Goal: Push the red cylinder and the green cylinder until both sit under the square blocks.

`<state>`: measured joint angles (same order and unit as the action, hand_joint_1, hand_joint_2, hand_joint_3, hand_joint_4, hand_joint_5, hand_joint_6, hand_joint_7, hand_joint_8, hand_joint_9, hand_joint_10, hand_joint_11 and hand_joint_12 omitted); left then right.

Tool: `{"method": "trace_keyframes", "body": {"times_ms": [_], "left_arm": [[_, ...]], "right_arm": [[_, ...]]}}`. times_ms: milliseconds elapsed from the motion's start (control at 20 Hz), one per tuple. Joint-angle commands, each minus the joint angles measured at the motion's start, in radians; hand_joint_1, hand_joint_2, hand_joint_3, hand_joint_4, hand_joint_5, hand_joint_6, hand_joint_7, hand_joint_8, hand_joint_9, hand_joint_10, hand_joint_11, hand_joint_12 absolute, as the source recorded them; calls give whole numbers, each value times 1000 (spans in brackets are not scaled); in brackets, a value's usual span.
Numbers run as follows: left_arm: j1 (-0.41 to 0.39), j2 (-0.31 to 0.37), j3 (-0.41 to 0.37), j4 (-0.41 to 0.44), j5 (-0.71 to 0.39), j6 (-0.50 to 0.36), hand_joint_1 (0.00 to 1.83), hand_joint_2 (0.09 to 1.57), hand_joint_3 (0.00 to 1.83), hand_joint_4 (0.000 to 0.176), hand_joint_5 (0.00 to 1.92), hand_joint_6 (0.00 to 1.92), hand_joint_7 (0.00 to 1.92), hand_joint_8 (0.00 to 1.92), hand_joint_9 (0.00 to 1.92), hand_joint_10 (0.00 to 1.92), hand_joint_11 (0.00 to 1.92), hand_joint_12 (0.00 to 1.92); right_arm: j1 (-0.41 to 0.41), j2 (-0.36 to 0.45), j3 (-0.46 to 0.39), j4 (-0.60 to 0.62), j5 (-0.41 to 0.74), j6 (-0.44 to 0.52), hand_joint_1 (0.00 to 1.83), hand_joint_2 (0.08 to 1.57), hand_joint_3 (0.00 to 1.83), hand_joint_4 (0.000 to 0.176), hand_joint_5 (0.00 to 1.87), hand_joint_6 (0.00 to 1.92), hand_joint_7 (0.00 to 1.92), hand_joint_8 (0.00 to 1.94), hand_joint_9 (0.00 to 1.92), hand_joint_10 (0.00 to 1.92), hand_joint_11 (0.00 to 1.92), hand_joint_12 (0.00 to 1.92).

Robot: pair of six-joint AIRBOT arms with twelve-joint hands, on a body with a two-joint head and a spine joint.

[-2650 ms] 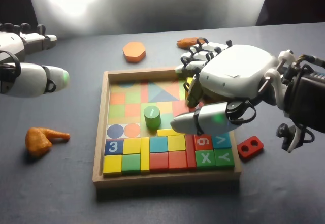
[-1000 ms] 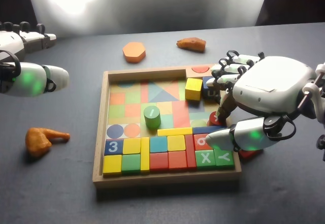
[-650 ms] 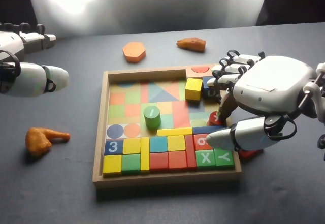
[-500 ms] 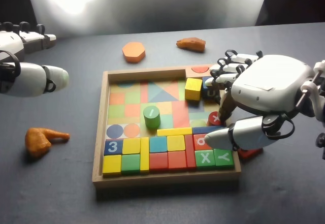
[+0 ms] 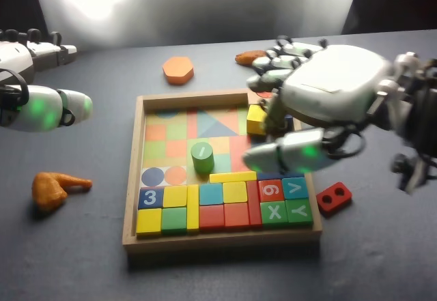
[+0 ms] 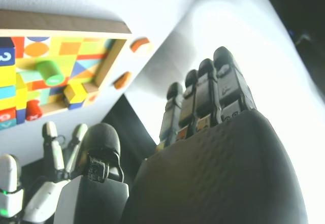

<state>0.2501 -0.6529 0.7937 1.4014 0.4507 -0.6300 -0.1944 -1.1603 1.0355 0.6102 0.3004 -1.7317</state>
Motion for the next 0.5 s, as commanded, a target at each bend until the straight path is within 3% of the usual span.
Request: {"method": "trace_keyframes", "body": {"times_ms": [0, 300, 450], "left_arm": [[-14, 5, 6, 46, 18, 0, 103, 1363, 0, 45, 66, 8, 54, 5, 50, 8, 0, 207], [-14, 5, 6, 46, 18, 0, 118, 1359, 0, 46, 75, 9, 63, 6, 57, 9, 0, 215], [-14, 4, 6, 46, 18, 0, 52, 1360, 0, 42, 49, 5, 55, 5, 62, 7, 0, 329]], "right_arm": [[16, -4, 8, -16, 86, 5, 0, 1131, 1, 0, 937, 3, 301, 1, 120, 3, 0, 326], [31, -140, 117, -15, 73, 8, 0, 1131, 1, 0, 938, 3, 301, 0, 121, 3, 0, 335], [37, -182, 140, -15, 73, 8, 0, 1131, 0, 0, 930, 2, 297, 2, 105, 1, 0, 228]]}}
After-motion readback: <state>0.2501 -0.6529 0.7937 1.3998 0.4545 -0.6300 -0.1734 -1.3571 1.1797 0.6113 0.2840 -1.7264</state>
